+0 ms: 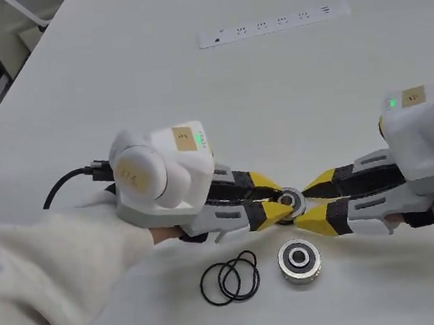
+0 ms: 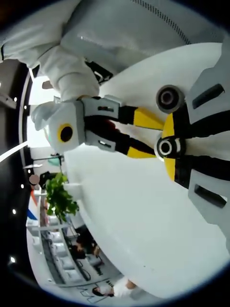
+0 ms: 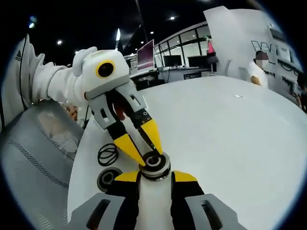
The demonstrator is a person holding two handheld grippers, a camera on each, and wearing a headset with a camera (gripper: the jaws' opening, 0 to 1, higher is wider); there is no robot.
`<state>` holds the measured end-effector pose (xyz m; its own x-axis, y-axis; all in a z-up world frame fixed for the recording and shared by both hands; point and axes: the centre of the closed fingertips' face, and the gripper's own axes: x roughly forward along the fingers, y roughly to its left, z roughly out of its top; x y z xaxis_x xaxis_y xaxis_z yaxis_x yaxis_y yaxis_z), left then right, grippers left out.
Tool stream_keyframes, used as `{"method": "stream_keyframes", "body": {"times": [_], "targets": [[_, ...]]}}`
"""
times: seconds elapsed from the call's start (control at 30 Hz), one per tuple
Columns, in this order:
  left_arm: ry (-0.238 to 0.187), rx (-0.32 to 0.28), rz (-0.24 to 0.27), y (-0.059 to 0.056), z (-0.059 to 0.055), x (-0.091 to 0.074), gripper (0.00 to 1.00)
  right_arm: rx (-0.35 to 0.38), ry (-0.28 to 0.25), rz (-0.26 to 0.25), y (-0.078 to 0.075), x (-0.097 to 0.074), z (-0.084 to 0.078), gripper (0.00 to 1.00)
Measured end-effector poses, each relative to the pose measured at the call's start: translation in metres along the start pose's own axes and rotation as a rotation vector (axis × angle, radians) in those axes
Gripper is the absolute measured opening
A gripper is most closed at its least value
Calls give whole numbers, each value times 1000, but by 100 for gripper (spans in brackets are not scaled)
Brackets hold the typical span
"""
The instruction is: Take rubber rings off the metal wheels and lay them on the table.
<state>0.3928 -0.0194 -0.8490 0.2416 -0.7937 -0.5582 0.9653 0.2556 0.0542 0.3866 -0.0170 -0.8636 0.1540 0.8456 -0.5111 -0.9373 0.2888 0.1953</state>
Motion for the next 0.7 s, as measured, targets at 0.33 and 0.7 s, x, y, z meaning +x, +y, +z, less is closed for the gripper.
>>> {"method": "stream_keyframes", "body": {"times": [0.33,0.7], "targets": [[-5,-13,2,0,0,0,12,-35,16,-25,-2,-3,-5,12],[-6,-39,6,0,0,0,12,-46,29,-91,-10,-5,-7,0]]}}
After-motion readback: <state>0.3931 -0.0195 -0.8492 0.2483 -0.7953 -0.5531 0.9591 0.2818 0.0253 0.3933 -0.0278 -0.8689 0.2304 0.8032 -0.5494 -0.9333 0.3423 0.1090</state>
